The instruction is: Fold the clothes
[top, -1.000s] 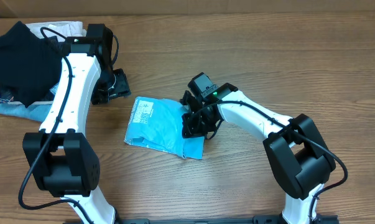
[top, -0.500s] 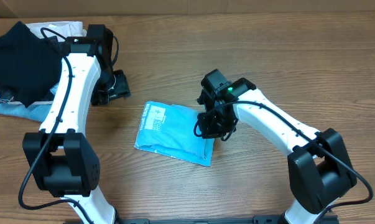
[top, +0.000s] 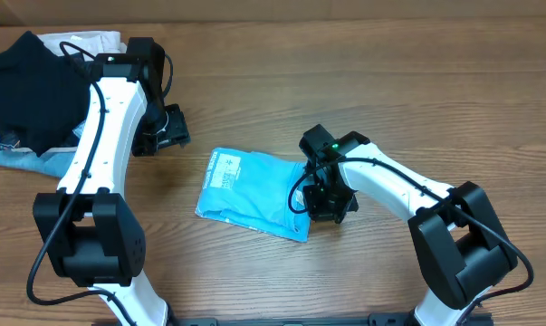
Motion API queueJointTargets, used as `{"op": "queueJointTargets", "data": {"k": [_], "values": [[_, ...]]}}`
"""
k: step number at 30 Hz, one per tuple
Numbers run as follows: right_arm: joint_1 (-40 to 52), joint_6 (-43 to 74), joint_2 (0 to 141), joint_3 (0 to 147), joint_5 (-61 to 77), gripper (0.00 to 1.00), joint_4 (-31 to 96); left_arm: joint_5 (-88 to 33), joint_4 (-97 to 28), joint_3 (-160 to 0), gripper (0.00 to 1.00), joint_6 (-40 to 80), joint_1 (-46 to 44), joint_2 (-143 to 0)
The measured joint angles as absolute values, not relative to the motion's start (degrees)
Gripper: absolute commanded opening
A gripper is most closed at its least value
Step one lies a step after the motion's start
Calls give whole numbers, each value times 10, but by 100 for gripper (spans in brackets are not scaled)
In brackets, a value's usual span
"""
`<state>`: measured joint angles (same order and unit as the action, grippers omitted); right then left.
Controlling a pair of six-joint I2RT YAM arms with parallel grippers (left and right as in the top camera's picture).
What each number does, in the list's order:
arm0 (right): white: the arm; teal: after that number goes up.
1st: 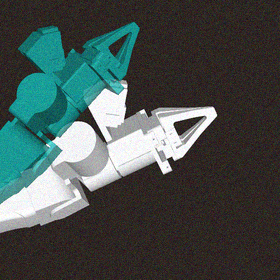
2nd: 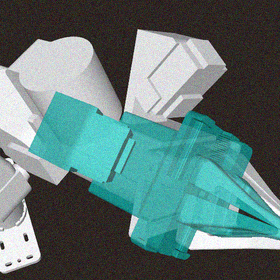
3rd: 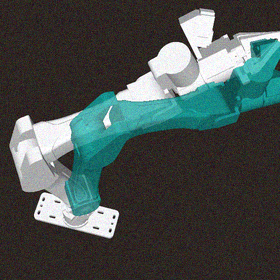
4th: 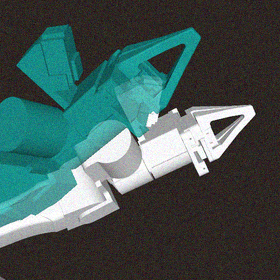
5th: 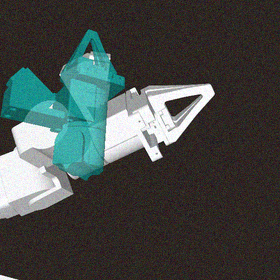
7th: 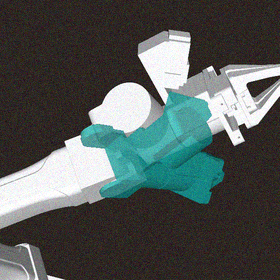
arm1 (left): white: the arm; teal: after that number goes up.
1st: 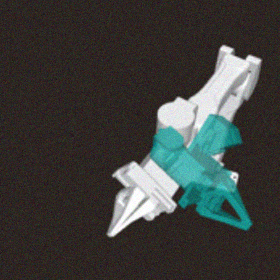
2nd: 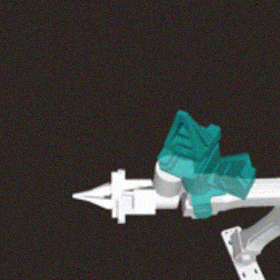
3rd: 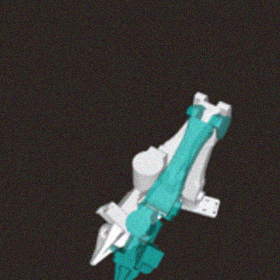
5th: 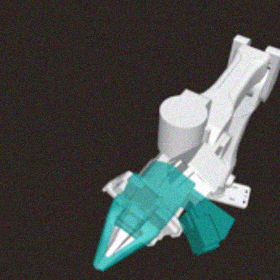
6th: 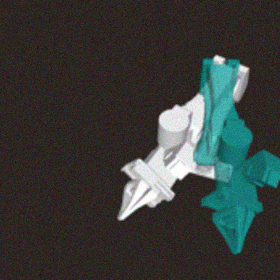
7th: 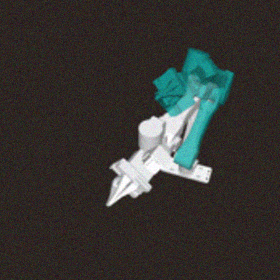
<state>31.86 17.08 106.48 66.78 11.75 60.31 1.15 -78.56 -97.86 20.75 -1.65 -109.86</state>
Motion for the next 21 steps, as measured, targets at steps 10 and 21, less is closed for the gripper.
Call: {"op": "queueJointTargets", "data": {"k": [10, 21], "values": [[319, 180, 1065, 668, 113, 20, 594, 0, -704, -979, 66, 145, -44, -1099], [319, 179, 1056, 726, 147, 31, 644, -6, -710, -979, 66, 131, -58, -1099]]}}
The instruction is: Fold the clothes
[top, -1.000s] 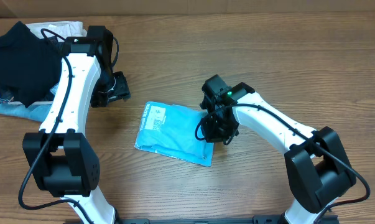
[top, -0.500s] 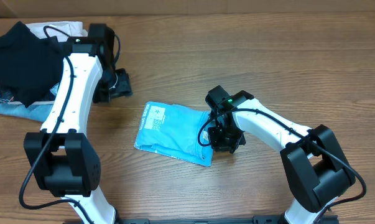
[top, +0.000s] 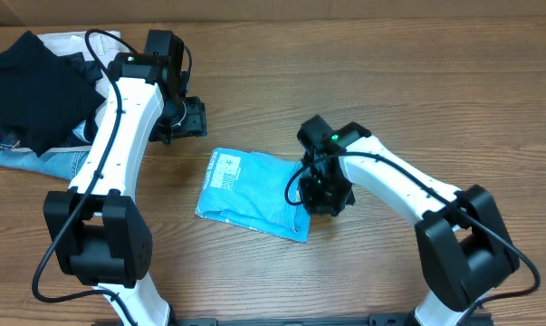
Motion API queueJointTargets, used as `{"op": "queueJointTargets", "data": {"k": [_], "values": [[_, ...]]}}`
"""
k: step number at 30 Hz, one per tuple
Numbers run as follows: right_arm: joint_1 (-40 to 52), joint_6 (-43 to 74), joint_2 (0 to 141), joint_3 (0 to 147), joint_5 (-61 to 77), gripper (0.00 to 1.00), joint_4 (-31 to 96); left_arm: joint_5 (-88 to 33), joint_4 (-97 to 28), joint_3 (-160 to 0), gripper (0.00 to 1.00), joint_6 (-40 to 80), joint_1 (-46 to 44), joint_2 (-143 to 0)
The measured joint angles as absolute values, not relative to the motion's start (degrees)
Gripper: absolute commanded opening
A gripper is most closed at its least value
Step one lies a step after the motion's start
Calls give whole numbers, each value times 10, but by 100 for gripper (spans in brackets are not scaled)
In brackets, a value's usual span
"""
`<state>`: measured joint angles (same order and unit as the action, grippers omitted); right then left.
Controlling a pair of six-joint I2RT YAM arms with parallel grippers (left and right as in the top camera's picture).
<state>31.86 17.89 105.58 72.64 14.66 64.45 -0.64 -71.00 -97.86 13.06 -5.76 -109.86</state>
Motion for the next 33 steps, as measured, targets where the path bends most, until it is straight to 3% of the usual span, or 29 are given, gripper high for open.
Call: {"op": "queueJointTargets", "data": {"k": [8, 17, 27, 29, 31, 33], "values": [[319, 178, 1028, 748, 201, 40, 585, -6, -722, -979, 66, 130, -58, -1099], [319, 178, 1035, 696, 212, 41, 466, -6, -729, -979, 66, 131, -58, -1099], [319, 180, 1050, 685, 212, 45, 457, -6, -733, -979, 66, 130, -58, -1099], [319, 180, 1057, 684, 212, 36, 457, -7, -735, -979, 66, 130, -58, -1099], [319, 179, 1061, 682, 213, 9, 456, -6, -736, -979, 66, 130, -58, -1099], [321, 177, 1065, 680, 232, 4, 446, -7, -736, -979, 66, 130, -58, -1099]]}}
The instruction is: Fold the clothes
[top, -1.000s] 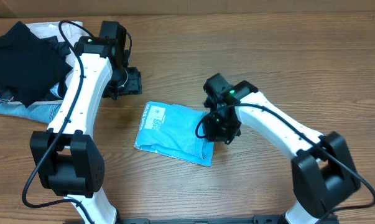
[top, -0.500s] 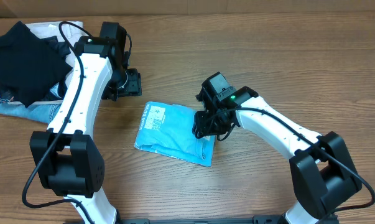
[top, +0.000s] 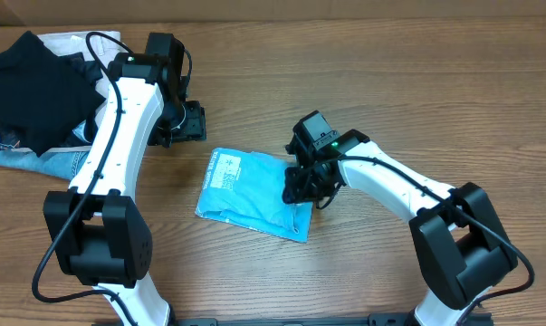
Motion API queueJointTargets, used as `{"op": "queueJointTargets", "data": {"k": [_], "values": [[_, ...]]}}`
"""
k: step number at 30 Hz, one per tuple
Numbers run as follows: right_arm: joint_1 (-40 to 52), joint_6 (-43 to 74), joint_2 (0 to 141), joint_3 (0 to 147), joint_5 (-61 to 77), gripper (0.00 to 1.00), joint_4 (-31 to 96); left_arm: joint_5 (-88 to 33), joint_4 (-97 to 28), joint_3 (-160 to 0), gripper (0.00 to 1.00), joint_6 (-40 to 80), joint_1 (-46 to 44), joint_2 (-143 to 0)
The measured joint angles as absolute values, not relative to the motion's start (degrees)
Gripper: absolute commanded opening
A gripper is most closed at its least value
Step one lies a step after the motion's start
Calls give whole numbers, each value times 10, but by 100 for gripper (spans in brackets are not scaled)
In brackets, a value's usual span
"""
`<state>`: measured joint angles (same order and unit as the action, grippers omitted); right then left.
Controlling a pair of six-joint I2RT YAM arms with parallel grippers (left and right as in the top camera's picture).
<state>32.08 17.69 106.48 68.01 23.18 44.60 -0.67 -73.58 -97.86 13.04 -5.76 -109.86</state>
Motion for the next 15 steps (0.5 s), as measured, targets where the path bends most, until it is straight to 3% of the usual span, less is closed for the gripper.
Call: {"op": "queueJointTargets", "data": {"k": [9, 15], "values": [[330, 104, 1058, 739, 347, 4, 553, -7, -738, -979, 66, 130, -58, -1099], [330, 110, 997, 794, 278, 4, 674, -8, -739, -979, 66, 130, -58, -1099]]}}
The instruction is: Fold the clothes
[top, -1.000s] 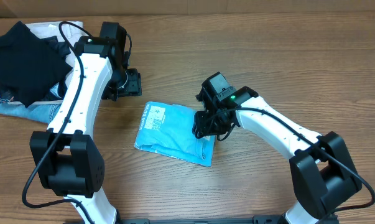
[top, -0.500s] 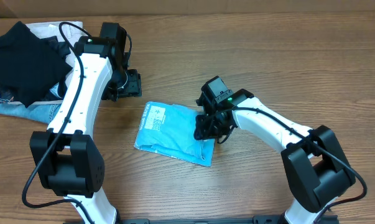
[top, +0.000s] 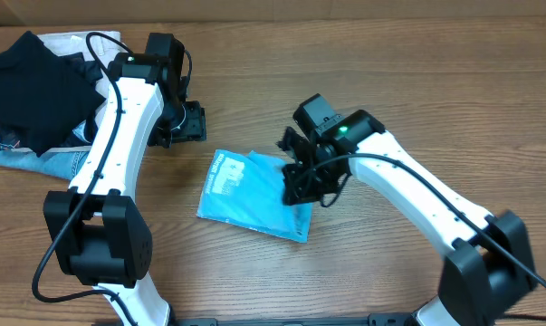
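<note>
A folded light blue garment [top: 245, 195] with a white label lies flat at the middle of the table. My right gripper [top: 301, 186] is down on its right edge, covering that edge. Its fingers are hidden under the wrist, so I cannot tell if they hold the cloth. My left gripper [top: 195, 123] hovers just beyond the garment's far left corner, apart from it, with its fingers spread and nothing between them.
A pile of clothes sits at the far left: a black garment [top: 33, 91] on top, white cloth [top: 78, 41] behind it and denim [top: 37, 161] under it. The left arm [top: 119, 118] runs beside the pile. Bare wood [top: 417, 91] shows to the right.
The right arm has risen and stretched out, its gripper still on the garment's right edge. The garment's far edge now shows a small crease. The left arm has not moved.
At first the right gripper was just off the folded garment's right edge and the left gripper sat near the pile. The left gripper then shifted right, toward the garment's far corner. The right gripper moved left onto the cloth's edge, where it now stays.
</note>
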Motion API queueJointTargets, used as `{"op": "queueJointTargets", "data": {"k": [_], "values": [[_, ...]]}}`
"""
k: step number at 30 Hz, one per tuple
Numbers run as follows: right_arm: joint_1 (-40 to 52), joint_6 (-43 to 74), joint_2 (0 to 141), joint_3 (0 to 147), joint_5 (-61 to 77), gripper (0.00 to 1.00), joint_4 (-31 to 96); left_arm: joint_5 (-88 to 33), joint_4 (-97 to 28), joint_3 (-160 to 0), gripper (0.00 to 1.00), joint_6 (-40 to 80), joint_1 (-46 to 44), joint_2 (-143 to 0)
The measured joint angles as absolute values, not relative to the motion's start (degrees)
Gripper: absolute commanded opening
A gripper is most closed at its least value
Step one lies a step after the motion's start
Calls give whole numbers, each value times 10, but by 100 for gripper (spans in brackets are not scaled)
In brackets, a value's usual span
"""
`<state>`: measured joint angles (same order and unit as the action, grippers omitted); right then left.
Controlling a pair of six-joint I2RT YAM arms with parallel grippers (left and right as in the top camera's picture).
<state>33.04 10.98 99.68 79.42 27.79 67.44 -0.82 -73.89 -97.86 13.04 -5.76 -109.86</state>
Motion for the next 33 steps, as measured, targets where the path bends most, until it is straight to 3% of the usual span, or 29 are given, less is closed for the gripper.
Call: {"op": "queueJointTargets", "data": {"k": [7, 16, 30, 33], "values": [[330, 121, 991, 740, 192, 7, 667, -8, -757, -979, 67, 130, -58, -1099], [330, 125, 993, 684, 170, 36, 630, -8, -776, -979, 67, 130, -58, -1099], [330, 135, 993, 701, 167, 34, 669, -8, -712, -979, 62, 110, -61, -1099], [330, 135, 992, 737, 187, 29, 669, -8, -670, -979, 63, 81, -69, -1099]]}}
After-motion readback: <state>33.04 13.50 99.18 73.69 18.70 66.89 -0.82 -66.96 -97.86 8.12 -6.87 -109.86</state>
